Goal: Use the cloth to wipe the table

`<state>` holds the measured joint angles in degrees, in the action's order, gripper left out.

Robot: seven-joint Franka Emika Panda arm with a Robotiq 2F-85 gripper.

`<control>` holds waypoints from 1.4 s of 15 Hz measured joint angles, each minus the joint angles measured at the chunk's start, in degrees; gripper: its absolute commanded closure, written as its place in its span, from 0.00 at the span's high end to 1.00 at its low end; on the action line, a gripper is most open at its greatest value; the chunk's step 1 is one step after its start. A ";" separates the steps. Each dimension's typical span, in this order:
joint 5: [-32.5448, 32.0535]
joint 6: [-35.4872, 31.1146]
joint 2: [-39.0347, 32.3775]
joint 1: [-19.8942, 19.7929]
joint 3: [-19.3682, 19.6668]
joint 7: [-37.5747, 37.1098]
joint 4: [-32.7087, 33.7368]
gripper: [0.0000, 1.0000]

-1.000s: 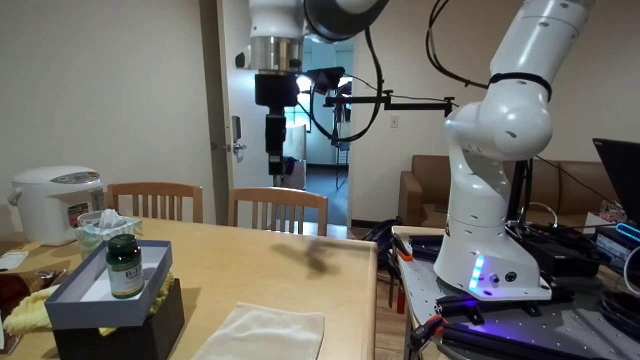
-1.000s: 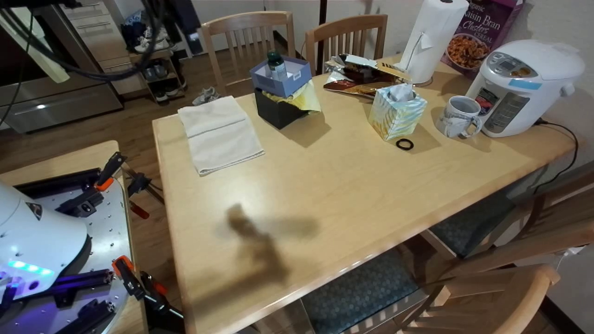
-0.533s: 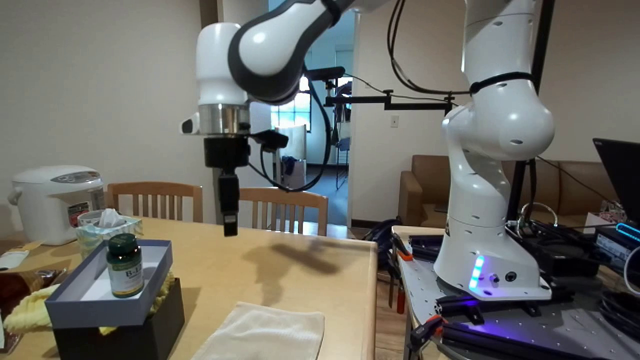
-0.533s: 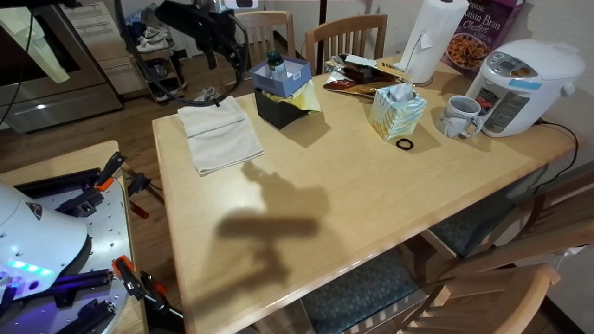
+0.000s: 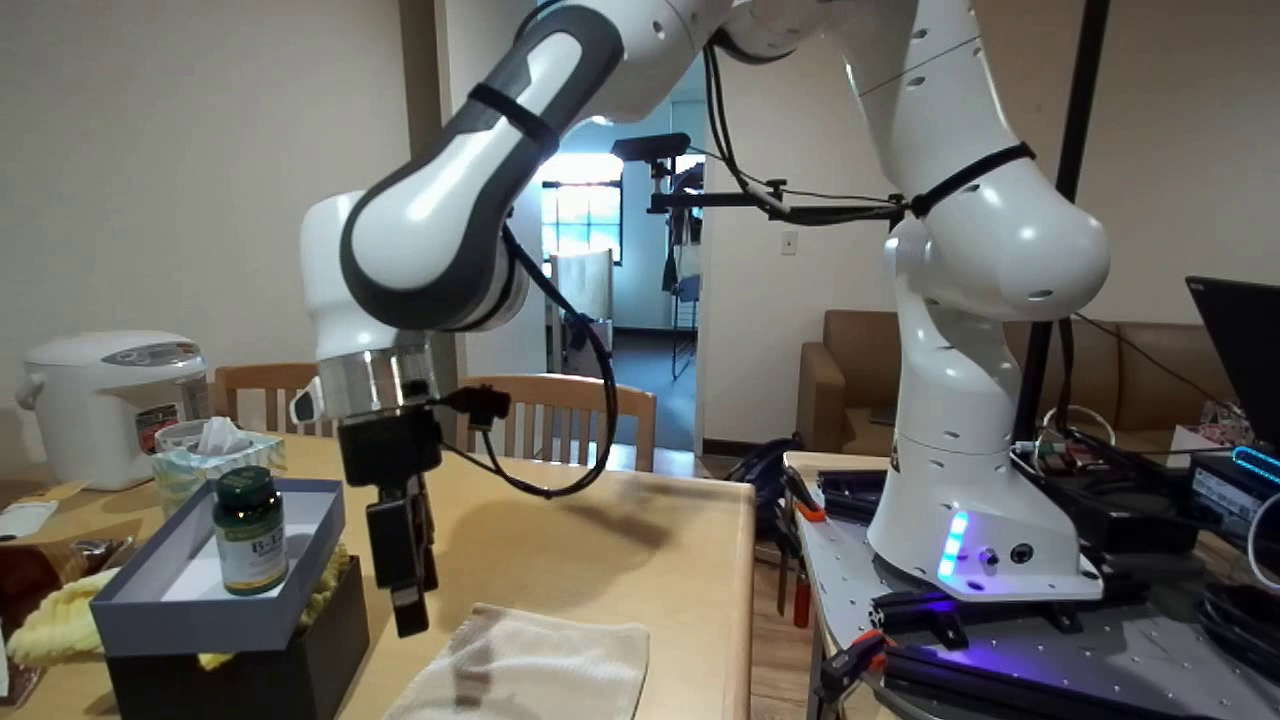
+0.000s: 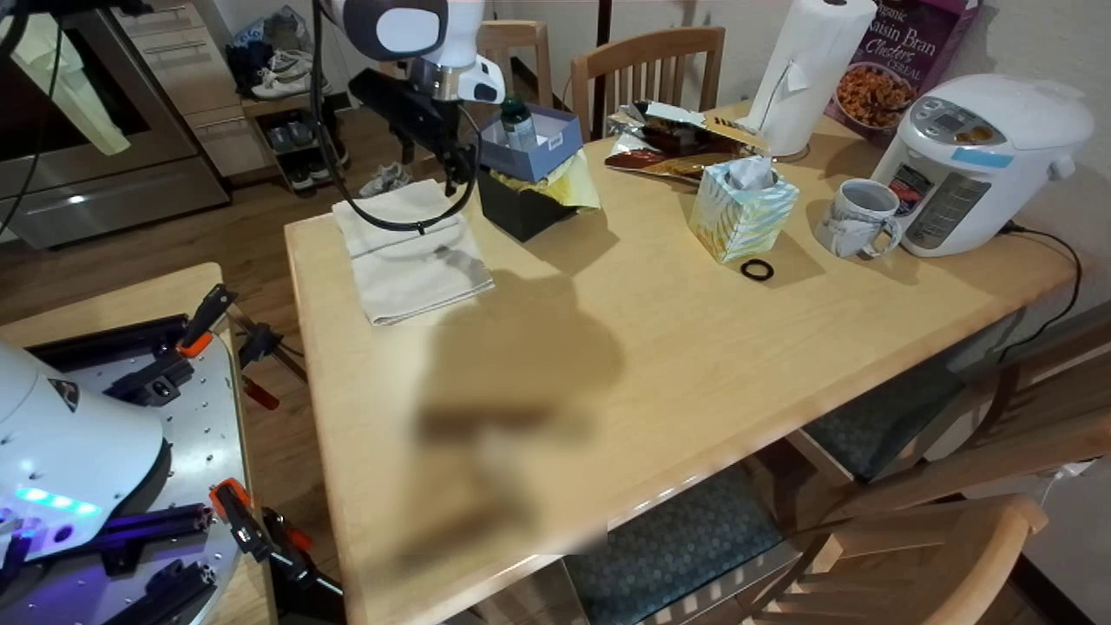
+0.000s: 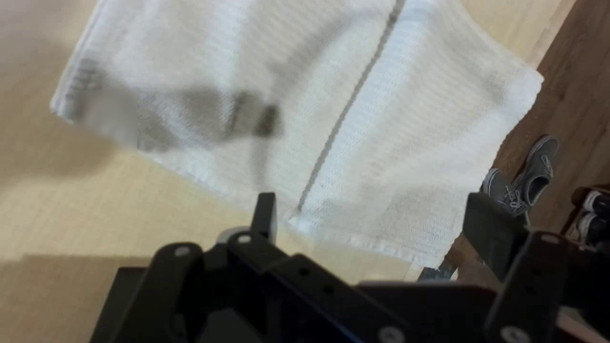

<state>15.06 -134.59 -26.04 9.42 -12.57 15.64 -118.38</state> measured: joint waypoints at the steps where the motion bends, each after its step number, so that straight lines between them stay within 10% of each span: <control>1: 0.87 0.00 -1.80 0.36 -0.66 -2.82 1.15 1.00; 8: 4.89 -2.69 -14.03 6.66 -1.94 -23.96 8.14 1.00; 12: 0.57 -3.80 -17.26 14.32 3.68 -38.27 9.54 1.00; 13: -1.24 -3.58 -17.23 16.19 5.37 -42.02 9.60 0.75; 21: -8.02 0.90 -17.34 20.95 9.47 -52.29 14.06 0.27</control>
<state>7.04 -133.69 -43.38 30.37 -3.10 -36.66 -104.31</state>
